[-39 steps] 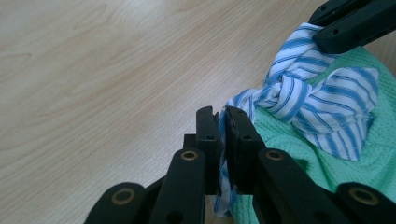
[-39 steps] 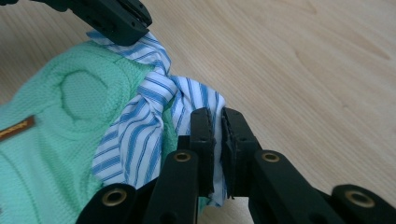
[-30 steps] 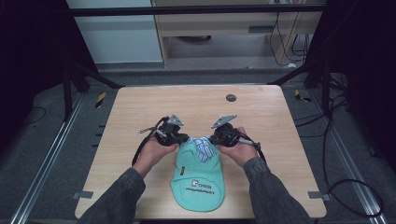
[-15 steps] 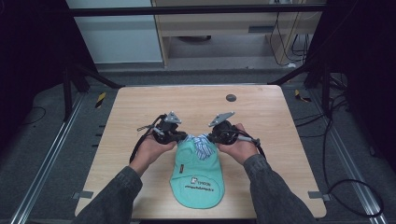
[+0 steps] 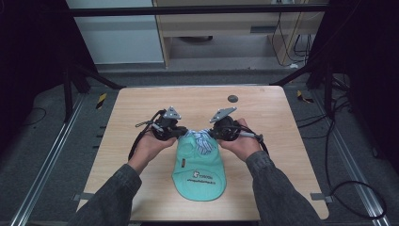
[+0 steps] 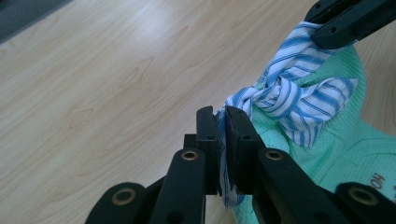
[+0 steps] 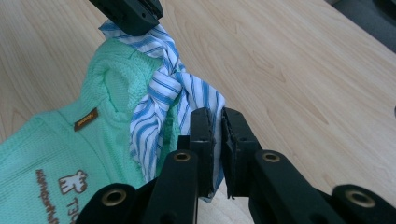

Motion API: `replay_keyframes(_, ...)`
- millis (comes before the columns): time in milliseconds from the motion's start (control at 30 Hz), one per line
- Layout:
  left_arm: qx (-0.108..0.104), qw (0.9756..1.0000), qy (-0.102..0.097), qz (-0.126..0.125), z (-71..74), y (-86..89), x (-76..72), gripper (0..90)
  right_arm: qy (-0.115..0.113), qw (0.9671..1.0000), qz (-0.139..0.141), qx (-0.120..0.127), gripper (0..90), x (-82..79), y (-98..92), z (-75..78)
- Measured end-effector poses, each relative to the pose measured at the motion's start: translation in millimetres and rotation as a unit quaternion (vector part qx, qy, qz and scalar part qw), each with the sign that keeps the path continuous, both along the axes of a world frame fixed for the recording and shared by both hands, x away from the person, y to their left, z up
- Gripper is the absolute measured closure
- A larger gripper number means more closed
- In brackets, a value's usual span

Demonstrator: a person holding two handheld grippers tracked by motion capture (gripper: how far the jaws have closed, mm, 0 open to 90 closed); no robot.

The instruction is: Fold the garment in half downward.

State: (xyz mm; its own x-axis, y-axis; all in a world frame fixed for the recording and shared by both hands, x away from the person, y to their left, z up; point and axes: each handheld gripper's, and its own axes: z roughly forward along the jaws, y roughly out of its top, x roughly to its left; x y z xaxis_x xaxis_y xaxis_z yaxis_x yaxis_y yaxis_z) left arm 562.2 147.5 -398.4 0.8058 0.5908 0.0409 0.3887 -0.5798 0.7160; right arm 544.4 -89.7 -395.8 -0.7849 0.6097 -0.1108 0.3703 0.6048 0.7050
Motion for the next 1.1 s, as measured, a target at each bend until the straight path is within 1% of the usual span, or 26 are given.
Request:
replay_keyframes(167,0.003,1.0000,-0.007,0.000,5.1,0.1,0.3,84.8,-0.007,1.0000,0.005,-0.002,83.4,1.1,0.3,6.9)
replay_keyframes(267,0.008,0.9999,-0.012,-0.003,7.1,-0.1,0.1,84.8,-0.009,0.9999,0.007,-0.007,83.4,1.4,0.3,9.3)
replay_keyframes(400,0.000,0.9999,-0.016,0.000,10.8,0.7,0.4,84.8,-0.009,1.0000,0.004,0.001,83.4,1.2,-0.3,12.1)
replay_keyframes(600,-0.004,0.9998,-0.020,0.000,13.4,0.4,0.4,84.8,-0.012,0.9999,0.007,-0.004,83.4,0.5,-1.1,16.1)
replay_keyframes(700,0.002,0.9998,-0.021,-0.002,14.1,0.2,0.1,84.8,-0.014,0.9999,0.007,-0.003,83.4,0.8,-1.3,17.3)
replay_keyframes(900,-0.001,0.9997,-0.025,-0.001,18.2,1.4,1.3,84.8,-0.016,0.9998,0.006,-0.003,83.4,2.5,-1.3,18.9)
replay_keyframes(1000,-0.002,0.9996,-0.028,0.000,20.2,2.4,1.7,84.8,-0.022,0.9997,0.007,-0.002,83.4,4.0,-1.0,19.6)
replay_keyframes(1100,-0.003,0.9996,-0.028,0.001,21.0,3.5,2.6,84.8,-0.021,0.9998,0.006,-0.001,83.4,5.0,-0.7,20.1)
